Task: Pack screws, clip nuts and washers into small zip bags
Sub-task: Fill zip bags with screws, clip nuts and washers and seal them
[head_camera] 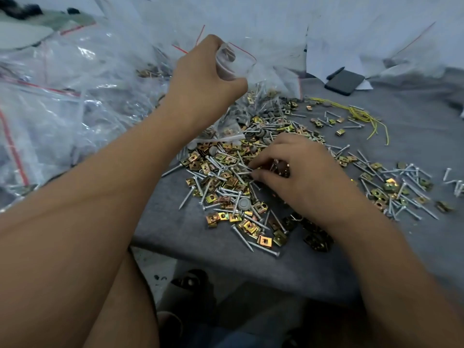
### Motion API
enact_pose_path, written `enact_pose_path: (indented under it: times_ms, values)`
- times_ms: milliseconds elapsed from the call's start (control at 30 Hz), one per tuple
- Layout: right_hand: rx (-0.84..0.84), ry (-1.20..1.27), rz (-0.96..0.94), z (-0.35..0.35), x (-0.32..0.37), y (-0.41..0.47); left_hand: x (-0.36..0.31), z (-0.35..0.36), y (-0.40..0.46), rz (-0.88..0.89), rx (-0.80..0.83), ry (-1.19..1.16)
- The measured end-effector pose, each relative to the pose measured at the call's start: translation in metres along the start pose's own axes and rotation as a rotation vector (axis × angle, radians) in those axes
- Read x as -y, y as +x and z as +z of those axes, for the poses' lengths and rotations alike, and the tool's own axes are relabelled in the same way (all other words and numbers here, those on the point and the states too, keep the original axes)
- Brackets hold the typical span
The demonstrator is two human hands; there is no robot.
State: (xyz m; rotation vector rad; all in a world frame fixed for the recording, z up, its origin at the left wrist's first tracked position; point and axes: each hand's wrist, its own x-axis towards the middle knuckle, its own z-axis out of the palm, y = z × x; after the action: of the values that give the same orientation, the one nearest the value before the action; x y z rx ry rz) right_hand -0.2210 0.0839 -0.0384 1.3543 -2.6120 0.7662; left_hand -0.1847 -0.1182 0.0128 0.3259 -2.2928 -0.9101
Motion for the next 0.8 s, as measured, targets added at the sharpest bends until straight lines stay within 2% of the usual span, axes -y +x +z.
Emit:
enact_pose_path:
  times_ms: [233,333,400,467,533,600,800]
  values:
    - [-0.079,-0.011,0.12,0.001,-0.009,-0.003,0.0,0.0,0.0,0.008,0.002,0.019]
    - [-0.182,-0.015,0.217,0.002,-0.012,-0.004,0.0,-0.001,0.0,0.007,-0.005,0.021]
    - [-0.223,0.013,0.202,-0.001,-0.01,-0.005,0.0,-0.001,0.0,0.009,-0.006,0.028]
    - [-0.173,0.034,0.096,-0.007,-0.007,-0.006,-0.001,0.0,0.0,0.008,-0.002,0.026]
    - [-0.046,0.004,0.003,-0.009,-0.004,-0.005,-0.001,0.001,0.0,0.003,-0.001,0.023]
    - [0.027,-0.011,-0.02,-0.006,-0.001,-0.006,-0.001,0.001,0.0,0.006,-0.002,0.031]
    - [0.001,-0.06,0.02,0.004,0.001,0.001,-0.002,0.002,-0.002,0.017,-0.001,0.035]
